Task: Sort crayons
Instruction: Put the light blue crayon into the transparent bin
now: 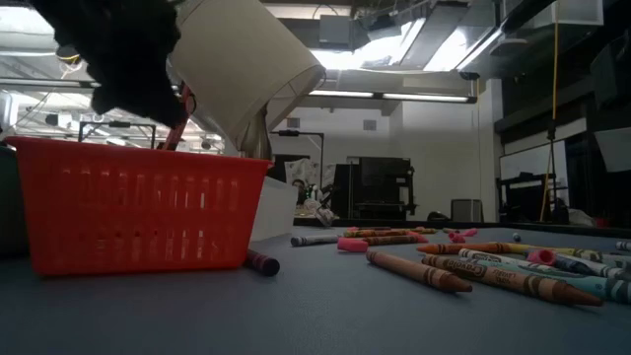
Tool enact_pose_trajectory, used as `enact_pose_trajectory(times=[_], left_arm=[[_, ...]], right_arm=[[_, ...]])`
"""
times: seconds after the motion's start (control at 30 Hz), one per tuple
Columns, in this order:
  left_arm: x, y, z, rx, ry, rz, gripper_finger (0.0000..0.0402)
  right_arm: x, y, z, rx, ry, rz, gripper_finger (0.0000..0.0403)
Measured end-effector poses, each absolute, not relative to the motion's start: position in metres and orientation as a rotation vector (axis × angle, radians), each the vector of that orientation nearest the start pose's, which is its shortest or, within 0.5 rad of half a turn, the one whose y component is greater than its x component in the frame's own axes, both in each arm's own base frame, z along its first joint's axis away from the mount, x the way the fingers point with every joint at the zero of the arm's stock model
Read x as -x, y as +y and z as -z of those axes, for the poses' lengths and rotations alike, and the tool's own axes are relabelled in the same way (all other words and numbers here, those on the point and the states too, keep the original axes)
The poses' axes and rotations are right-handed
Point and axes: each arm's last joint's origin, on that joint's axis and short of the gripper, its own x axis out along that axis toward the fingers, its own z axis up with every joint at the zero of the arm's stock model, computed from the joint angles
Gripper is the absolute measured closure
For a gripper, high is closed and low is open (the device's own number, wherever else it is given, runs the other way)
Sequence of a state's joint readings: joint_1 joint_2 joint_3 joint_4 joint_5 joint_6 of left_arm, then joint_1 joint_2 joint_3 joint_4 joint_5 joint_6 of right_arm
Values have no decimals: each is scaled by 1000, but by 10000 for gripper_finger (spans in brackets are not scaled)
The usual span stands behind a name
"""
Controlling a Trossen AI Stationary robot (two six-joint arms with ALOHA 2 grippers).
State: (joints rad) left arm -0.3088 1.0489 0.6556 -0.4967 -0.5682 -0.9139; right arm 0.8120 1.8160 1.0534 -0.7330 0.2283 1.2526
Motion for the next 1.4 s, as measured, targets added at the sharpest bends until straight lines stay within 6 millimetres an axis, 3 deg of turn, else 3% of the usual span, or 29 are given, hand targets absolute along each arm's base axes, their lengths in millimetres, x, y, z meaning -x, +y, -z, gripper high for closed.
enact_pose_trajectory(times=[0.23,0.43,0.8,1.07,1.4], left_arm=[[-199,-57,-233,309,547,-402,301],[-201,-64,-237,270,511,-341,301],[-198,-74,-237,259,521,-286,301],[-196,-81,-238,256,517,-251,301],[-206,-91,-243,178,425,-168,301]], right_arm=[[-222,224,-143,-236,1315,314,385],[-231,232,-156,-188,1265,243,385],[-248,234,-201,47,1111,276,386],[-283,210,-219,185,954,336,386],[-343,177,-234,260,746,228,386]])
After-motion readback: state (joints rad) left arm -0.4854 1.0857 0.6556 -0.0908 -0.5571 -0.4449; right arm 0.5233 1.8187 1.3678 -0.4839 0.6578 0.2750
